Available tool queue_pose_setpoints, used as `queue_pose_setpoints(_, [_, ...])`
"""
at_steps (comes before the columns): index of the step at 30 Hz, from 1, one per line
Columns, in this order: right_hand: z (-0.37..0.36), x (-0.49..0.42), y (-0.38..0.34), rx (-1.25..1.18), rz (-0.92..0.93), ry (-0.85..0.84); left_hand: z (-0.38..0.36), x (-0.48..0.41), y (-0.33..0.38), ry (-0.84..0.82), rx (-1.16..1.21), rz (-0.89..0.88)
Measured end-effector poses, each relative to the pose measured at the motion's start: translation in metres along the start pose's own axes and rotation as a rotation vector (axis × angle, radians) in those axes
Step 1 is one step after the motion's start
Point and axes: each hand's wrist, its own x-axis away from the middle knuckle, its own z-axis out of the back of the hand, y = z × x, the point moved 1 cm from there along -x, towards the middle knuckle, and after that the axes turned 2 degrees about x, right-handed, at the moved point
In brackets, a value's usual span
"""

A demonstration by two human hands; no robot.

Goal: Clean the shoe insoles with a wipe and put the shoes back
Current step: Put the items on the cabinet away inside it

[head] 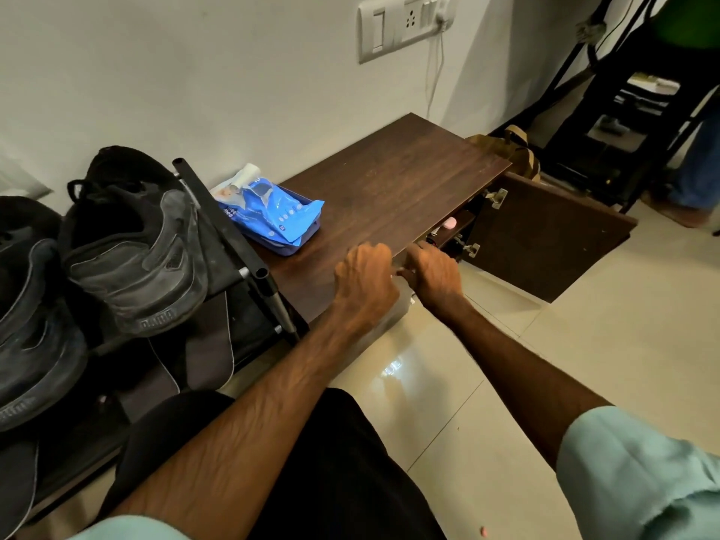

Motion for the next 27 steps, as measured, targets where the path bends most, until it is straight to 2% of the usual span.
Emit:
queue_pose_setpoints(5, [0.015,0.002,0.067,-0.136,-0.232,0.095,-0.012,-0.019,0.015,-0.013,-0.014,-0.028])
queue_pose_setpoints(9, [0.024,-0.007,0.112,-0.155,-0.343,0.149,-0.036,-0.036,0.038,-0.001,-0.030,-0.088])
queue_pose_setpoints(14, [0.026,-0.029,0.161,-0.117,-0.376,0.155,-0.069,-0.069,0.057,0.069,-0.095,-0.240])
queue_pose_setpoints(20, [0.025,-0.072,0.219,0.037,-0.377,0.187,-0.093,-0.110,0.068,0.108,-0.131,-0.292])
queue_pose_setpoints(23, [0.023,-0.093,0.245,0.186,-0.363,0.130,-0.106,-0.119,0.069,0.069,-0.106,-0.297])
queue_pose_setpoints(27, [0.024,-0.106,0.275,0.271,-0.453,-0.020,-0.119,-0.117,0.065,0.002,-0.090,-0.298])
